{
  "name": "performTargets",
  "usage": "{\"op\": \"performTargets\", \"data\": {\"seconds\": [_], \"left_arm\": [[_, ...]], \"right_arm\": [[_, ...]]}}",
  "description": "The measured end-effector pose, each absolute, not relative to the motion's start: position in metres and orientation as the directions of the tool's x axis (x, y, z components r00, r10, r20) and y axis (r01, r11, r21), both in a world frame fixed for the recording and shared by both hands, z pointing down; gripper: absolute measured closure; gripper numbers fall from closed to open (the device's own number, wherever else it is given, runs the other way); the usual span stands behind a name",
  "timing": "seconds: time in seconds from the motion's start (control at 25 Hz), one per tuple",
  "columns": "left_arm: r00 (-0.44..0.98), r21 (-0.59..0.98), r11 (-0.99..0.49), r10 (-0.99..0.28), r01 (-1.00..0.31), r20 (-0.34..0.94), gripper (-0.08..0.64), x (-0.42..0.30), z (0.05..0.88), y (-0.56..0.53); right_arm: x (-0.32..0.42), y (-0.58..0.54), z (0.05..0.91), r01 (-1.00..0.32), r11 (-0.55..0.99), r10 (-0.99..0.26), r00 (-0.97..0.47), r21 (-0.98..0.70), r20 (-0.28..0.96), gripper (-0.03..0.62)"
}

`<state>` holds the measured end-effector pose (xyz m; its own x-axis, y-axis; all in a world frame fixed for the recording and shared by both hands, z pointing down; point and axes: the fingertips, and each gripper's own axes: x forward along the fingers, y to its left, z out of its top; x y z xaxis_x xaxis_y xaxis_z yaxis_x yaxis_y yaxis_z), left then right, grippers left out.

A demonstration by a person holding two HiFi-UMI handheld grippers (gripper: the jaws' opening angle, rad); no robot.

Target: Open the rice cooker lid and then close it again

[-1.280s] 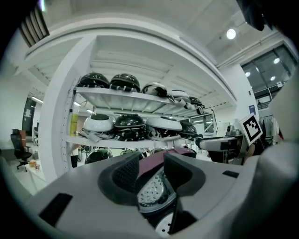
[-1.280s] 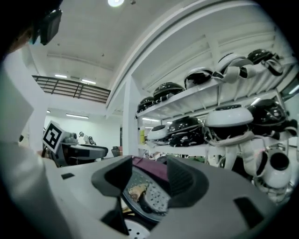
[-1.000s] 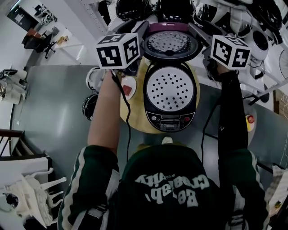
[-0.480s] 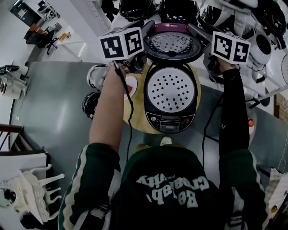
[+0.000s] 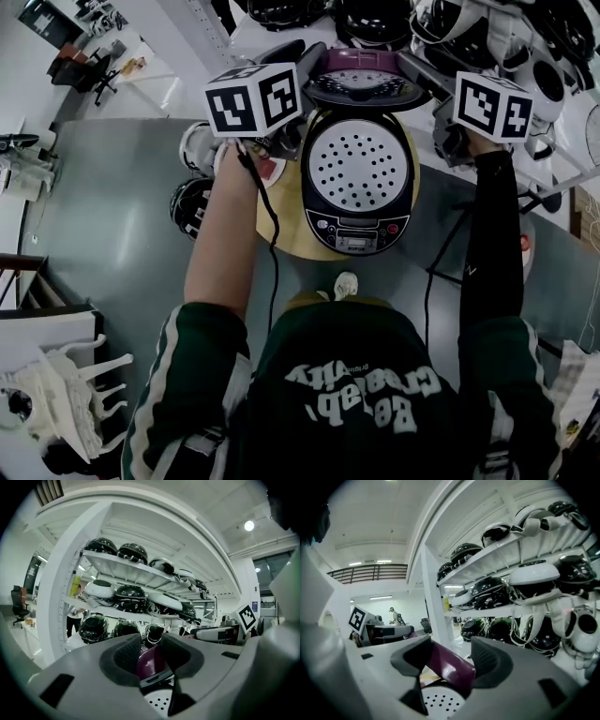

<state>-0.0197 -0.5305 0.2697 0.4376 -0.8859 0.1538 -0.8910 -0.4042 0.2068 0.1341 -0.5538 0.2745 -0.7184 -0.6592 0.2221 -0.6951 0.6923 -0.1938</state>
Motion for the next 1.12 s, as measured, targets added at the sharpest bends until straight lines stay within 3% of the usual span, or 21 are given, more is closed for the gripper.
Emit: {"op": "performTargets", "data": {"seconds": [0.4, 1.12], "left_arm": [[0.471, 0.17, -0.446, -0.869, -0.879, 0.154, 0.463, -0.01, 0.295, -0.459], [0.574, 0.259, -0.519, -0.785, -0.815, 0.233, 0.461, 0.005, 0.388, -0.366]], "right_arm": [[0.138, -0.483, 0.305, -0.705, 0.684, -0.654, -0.707, -0.189, 0.27, 0.312], [0.141, -0.38, 0.394, -0.728, 0.676, -0.638, -0.657, -0.117, 0.401, 0.337]]}}
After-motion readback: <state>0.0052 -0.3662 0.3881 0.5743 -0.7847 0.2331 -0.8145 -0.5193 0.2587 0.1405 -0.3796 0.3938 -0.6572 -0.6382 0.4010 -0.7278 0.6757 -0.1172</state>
